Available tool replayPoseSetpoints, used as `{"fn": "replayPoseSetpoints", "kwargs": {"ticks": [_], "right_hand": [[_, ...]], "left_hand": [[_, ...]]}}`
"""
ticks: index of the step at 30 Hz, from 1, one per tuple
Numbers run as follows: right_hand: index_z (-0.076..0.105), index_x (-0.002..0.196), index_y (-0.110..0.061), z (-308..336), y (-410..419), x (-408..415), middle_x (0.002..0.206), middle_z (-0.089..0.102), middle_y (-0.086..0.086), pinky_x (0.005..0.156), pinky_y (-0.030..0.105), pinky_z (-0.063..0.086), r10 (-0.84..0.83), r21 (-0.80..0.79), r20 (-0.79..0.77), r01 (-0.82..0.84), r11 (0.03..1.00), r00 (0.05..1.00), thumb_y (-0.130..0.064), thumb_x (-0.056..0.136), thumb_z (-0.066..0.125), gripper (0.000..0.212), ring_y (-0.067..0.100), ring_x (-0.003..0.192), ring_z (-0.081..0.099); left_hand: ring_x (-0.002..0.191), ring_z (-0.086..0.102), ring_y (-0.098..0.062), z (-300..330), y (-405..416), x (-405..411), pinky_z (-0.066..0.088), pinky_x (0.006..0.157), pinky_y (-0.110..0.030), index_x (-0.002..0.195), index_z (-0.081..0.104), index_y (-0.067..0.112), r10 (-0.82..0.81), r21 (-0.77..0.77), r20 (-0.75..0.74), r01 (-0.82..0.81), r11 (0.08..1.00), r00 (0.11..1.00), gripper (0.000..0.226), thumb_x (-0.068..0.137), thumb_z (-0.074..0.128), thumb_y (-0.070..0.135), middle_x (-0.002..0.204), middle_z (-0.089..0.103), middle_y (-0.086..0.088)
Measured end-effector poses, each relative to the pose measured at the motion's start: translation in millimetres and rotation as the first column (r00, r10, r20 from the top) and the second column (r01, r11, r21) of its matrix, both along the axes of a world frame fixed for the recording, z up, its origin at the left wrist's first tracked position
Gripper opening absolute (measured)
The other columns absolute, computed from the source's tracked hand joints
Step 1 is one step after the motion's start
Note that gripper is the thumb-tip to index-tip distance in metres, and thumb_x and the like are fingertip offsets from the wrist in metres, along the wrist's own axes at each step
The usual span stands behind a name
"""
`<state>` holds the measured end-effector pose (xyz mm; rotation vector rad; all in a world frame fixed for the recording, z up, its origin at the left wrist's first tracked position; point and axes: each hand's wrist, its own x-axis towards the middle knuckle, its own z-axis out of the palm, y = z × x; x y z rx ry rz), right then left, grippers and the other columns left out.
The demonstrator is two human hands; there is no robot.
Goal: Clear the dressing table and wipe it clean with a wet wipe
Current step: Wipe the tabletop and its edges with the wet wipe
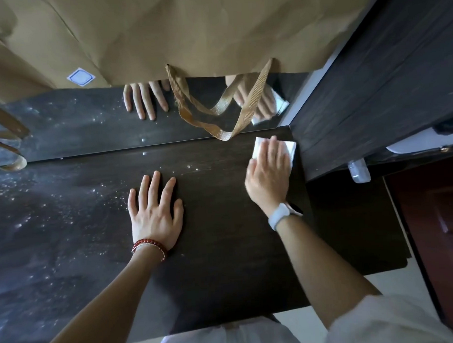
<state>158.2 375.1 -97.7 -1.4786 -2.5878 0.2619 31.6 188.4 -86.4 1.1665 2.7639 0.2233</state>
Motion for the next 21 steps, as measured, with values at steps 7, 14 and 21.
{"fn": "replayPoseSetpoints", "kwargs": {"ticks": [7, 14, 21], "right_hand": [[0.044, 0.134, -0.004, 6.1, -49.9, -24.0, 0.143, 0.042, 0.014, 0.111, 0.036, 0.014, 0.534, -0.062, -0.037, -0.536, 0.842, 0.844, -0.026, 0.091, 0.026, 0.051, 0.028, 0.134, 0.036], [0.038, 0.136, -0.002, 2.8, -23.9, 13.3, 0.144, 0.033, 0.027, 0.107, 0.051, 0.026, -0.070, -0.039, -0.019, 0.069, 0.997, 0.997, -0.028, 0.091, 0.021, 0.056, 0.041, 0.132, 0.033], [0.041, 0.134, 0.000, 5.8, -92.3, -99.2, 0.142, 0.036, 0.027, 0.108, 0.049, 0.027, -0.022, -0.043, -0.035, 0.020, 0.999, 0.999, -0.030, 0.087, 0.023, 0.059, 0.040, 0.132, 0.034]], "left_hand": [[0.139, 0.019, -0.026, 1.4, -1.6, -1.2, 0.009, 0.113, -0.048, 0.134, 0.041, 0.022, 0.000, -0.005, 0.029, 0.000, 1.000, 1.000, 0.057, 0.085, 0.021, 0.044, 0.148, 0.031, -0.009], [0.140, 0.017, -0.031, 10.1, -14.1, -11.4, 0.007, 0.114, -0.045, 0.133, 0.043, 0.015, -0.015, 0.122, 0.125, -0.001, 0.993, 0.992, 0.058, 0.084, 0.024, 0.039, 0.148, 0.028, -0.014], [0.142, 0.005, -0.027, 15.0, -87.9, -87.6, 0.000, 0.113, -0.046, 0.138, 0.034, 0.016, 0.238, 0.057, 0.084, -0.244, 0.968, 0.967, 0.057, 0.084, 0.029, 0.036, 0.152, 0.019, -0.011]]}}
